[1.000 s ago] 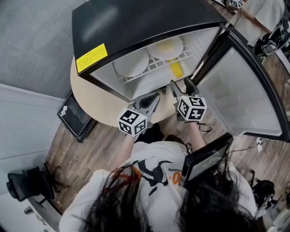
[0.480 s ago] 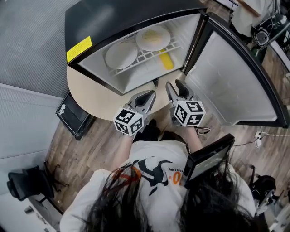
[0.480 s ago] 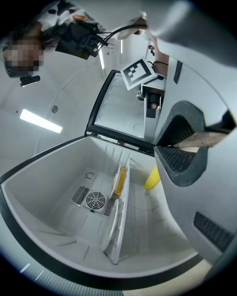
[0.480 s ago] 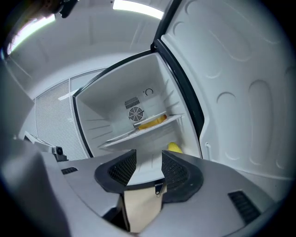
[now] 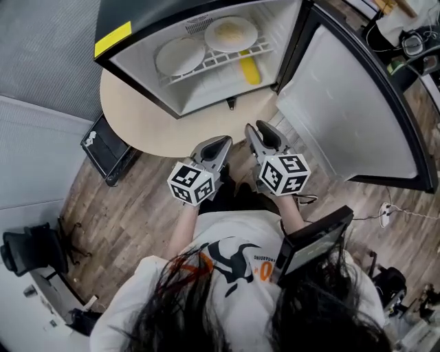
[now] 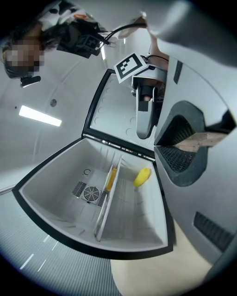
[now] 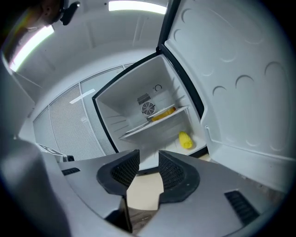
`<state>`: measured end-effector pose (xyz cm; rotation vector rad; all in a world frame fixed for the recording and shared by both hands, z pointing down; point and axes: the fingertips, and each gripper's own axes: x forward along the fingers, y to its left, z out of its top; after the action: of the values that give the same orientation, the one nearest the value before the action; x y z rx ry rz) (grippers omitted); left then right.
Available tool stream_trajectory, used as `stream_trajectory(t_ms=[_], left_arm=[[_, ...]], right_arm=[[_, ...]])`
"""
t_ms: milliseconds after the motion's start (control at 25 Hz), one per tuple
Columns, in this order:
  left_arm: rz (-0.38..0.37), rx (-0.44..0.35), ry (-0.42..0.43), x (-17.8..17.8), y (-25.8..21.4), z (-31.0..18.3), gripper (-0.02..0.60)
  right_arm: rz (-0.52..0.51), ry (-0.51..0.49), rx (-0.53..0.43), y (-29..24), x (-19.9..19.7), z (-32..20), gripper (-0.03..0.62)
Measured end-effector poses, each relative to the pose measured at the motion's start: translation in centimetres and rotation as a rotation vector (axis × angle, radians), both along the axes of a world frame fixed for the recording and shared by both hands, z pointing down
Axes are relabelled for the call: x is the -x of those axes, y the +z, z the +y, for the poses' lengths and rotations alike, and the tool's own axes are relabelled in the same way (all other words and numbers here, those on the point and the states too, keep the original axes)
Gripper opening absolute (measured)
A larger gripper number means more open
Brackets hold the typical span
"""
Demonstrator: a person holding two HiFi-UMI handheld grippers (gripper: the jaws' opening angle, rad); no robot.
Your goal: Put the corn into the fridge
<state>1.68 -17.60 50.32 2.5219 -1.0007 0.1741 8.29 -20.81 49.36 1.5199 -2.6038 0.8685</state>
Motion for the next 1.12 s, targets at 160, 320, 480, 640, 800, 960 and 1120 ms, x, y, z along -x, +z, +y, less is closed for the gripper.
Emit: stream_trajectory(t_ms=[160, 320, 480, 640, 800, 960, 1120], left_arm=[[-0.016, 0.015, -0.034, 0.7, 0.4, 1.5, 0.011], [-0.029, 0.024, -0.067, 1.9, 0.5, 2.4, 0.012], [-0.034, 0.028, -0.067, 2.6, 0.6, 3.0, 0.011], [-0.034, 0.035, -0.058, 3.8, 0.7, 3.9, 0.011], [-0.026, 0.028, -0.043, 5.1, 0.3, 5.1, 0.011], [-0.018, 0.017, -0.012, 6.9, -0.1, 6.7, 0.012], [-0.006, 0.013, 0.001, 9.3, -0.1, 8.1, 0.012]], right_arm=[[-0.024, -0.040, 0.027, 1.0, 1.0, 1.3, 0.123], [-0.034, -0.078, 0.057, 1.8, 2.5, 2.4, 0.108], [-0.026, -0.083, 0.075, 2.6, 3.2, 3.1, 0.094], [-0.026, -0.069, 0.088, 2.9, 4.1, 3.8, 0.082], [-0.020, -0.046, 0.087, 2.6, 5.1, 5.0, 0.072], [-0.038, -0.009, 0.124, 2.9, 6.8, 7.1, 0.072], [-0.069, 0.005, 0.168, 3.5, 9.3, 9.7, 0.072]])
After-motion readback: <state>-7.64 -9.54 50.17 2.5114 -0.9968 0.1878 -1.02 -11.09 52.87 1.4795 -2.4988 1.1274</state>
